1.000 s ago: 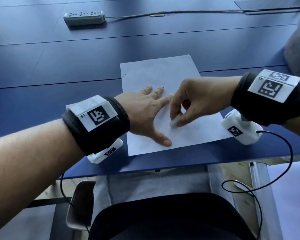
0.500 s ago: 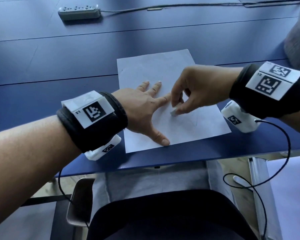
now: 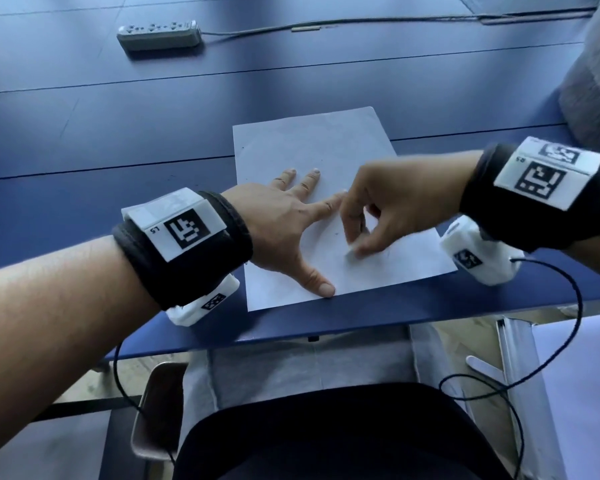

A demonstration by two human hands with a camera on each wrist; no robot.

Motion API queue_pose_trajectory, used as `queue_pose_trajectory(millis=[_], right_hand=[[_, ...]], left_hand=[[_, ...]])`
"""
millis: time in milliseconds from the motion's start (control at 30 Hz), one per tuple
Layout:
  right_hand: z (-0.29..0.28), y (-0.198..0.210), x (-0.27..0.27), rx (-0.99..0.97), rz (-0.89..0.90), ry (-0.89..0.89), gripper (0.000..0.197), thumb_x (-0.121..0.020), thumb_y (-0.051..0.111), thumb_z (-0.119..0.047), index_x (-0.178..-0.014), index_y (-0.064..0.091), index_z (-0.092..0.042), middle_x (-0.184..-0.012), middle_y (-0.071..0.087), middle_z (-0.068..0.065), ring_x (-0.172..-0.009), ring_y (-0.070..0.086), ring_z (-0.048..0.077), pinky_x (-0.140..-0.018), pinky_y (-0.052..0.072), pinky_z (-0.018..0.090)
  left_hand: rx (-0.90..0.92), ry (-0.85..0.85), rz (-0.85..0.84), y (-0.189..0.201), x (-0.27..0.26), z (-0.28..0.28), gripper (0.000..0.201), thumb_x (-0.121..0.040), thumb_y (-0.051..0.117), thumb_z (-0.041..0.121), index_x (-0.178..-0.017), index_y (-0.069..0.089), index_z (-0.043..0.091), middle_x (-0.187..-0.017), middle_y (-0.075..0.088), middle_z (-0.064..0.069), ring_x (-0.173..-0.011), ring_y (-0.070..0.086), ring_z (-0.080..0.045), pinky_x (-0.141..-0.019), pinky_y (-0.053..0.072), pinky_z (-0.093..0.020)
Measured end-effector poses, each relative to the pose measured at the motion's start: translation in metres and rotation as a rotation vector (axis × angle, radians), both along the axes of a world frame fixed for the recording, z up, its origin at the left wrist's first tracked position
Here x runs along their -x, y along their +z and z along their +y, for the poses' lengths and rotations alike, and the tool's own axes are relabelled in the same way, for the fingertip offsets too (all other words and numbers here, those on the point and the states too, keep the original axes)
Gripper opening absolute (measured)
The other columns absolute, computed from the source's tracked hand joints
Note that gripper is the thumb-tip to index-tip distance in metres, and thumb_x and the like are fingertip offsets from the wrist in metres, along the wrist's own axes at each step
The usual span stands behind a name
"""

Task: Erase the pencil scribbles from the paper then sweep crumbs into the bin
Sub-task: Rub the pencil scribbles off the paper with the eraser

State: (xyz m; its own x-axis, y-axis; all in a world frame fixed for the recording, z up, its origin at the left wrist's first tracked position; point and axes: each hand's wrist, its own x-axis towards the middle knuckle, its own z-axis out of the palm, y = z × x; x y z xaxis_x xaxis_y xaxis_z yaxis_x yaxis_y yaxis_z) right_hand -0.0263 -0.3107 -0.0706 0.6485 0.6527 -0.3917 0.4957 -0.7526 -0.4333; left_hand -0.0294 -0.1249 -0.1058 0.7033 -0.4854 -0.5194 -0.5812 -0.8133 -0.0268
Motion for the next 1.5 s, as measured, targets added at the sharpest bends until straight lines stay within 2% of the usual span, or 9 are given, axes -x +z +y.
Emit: queue_pose_trajectory(millis=[267, 400, 533, 700, 833, 1000, 1133, 1300, 1500], right_hand=[[-0.005, 0.004, -0.009, 0.050, 0.082, -0.028, 0.016, -0.078, 0.080, -0.035, -0.072, 0.074, -0.021, -0.040, 0.049, -0.019, -0.043, 0.047, 0.000, -0.044, 0.033, 0.006], [-0.011, 0.004, -0.028, 0.000, -0.108, -0.146, 0.016, -0.077, 0.080, -0.037, -0.071, 0.073, -0.023, -0.043, 0.052, -0.020, -0.043, 0.047, 0.003, -0.046, 0.034, 0.010], [-0.006, 0.001, -0.014, 0.019, 0.030, -0.049, 0.017, -0.076, 0.081, -0.036, -0.070, 0.072, -0.023, -0.041, 0.050, -0.018, -0.043, 0.047, 0.000, -0.045, 0.035, 0.007], [-0.007, 0.002, -0.023, -0.049, -0.160, -0.128, 0.014, -0.080, 0.079, -0.032, -0.071, 0.072, -0.024, -0.046, 0.053, -0.028, -0.049, 0.052, -0.005, -0.049, 0.037, 0.006], [-0.001, 0.001, -0.005, 0.008, 0.013, -0.015, 0.014, -0.080, 0.079, -0.032, -0.074, 0.073, -0.021, -0.043, 0.052, -0.025, -0.047, 0.051, -0.005, -0.048, 0.036, 0.005], [-0.011, 0.004, -0.020, -0.023, -0.146, -0.129, 0.015, -0.079, 0.079, -0.033, -0.071, 0.072, -0.023, -0.046, 0.054, -0.027, -0.048, 0.052, -0.005, -0.047, 0.035, 0.005], [-0.009, 0.001, 0.000, 0.043, 0.072, -0.032, 0.018, -0.079, 0.079, -0.033, -0.069, 0.071, -0.019, -0.041, 0.050, -0.019, -0.044, 0.049, -0.001, -0.046, 0.035, 0.007], [-0.020, 0.005, -0.020, -0.005, -0.116, -0.159, 0.018, -0.080, 0.079, -0.034, -0.071, 0.072, -0.020, -0.044, 0.052, -0.023, -0.048, 0.051, -0.003, -0.048, 0.036, 0.005], [-0.016, 0.002, -0.008, 0.067, 0.063, -0.043, 0.020, -0.078, 0.079, -0.037, -0.068, 0.073, -0.021, -0.042, 0.049, -0.016, -0.044, 0.046, 0.003, -0.044, 0.033, 0.008]], left_hand=[[-0.009, 0.005, 0.003, 0.002, 0.002, -0.001, 0.136, -0.039, 0.041, 0.101, -0.149, -0.020, 0.049, -0.164, -0.019, 0.002, -0.152, -0.011, -0.025, -0.118, 0.026, -0.050], [-0.015, 0.017, 0.012, 0.004, 0.002, -0.002, 0.134, -0.041, 0.041, 0.101, -0.148, -0.021, 0.050, -0.164, -0.021, 0.002, -0.152, -0.013, -0.024, -0.119, 0.024, -0.050], [-0.020, 0.011, 0.007, 0.003, 0.001, -0.001, 0.133, -0.044, 0.045, 0.100, -0.150, -0.018, 0.049, -0.164, -0.021, 0.002, -0.152, -0.012, -0.024, -0.119, 0.025, -0.049], [-0.015, 0.019, 0.012, 0.002, 0.002, -0.002, 0.132, -0.047, 0.047, 0.099, -0.150, -0.019, 0.049, -0.164, -0.020, 0.002, -0.152, -0.012, -0.024, -0.119, 0.024, -0.050], [-0.021, 0.005, 0.008, 0.003, 0.001, -0.001, 0.134, -0.042, 0.043, 0.101, -0.151, -0.016, 0.048, -0.164, -0.021, 0.001, -0.152, -0.012, -0.024, -0.118, 0.026, -0.050], [-0.020, 0.013, 0.010, 0.004, 0.002, -0.002, 0.134, -0.042, 0.041, 0.100, -0.149, -0.020, 0.048, -0.164, -0.021, 0.003, -0.152, -0.012, -0.024, -0.119, 0.023, -0.050], [-0.021, 0.010, 0.002, 0.003, 0.002, -0.001, 0.135, -0.040, 0.040, 0.101, -0.149, -0.021, 0.049, -0.164, -0.021, 0.004, -0.152, -0.012, -0.022, -0.119, 0.025, -0.049], [-0.019, 0.014, 0.010, 0.005, 0.003, -0.002, 0.136, -0.035, 0.035, 0.101, -0.149, -0.021, 0.050, -0.164, -0.020, 0.004, -0.152, -0.011, -0.023, -0.118, 0.025, -0.050], [-0.019, 0.012, 0.009, 0.004, 0.003, -0.001, 0.136, -0.038, 0.039, 0.102, -0.148, -0.022, 0.050, -0.163, -0.021, 0.004, -0.152, -0.012, -0.022, -0.119, 0.025, -0.050]])
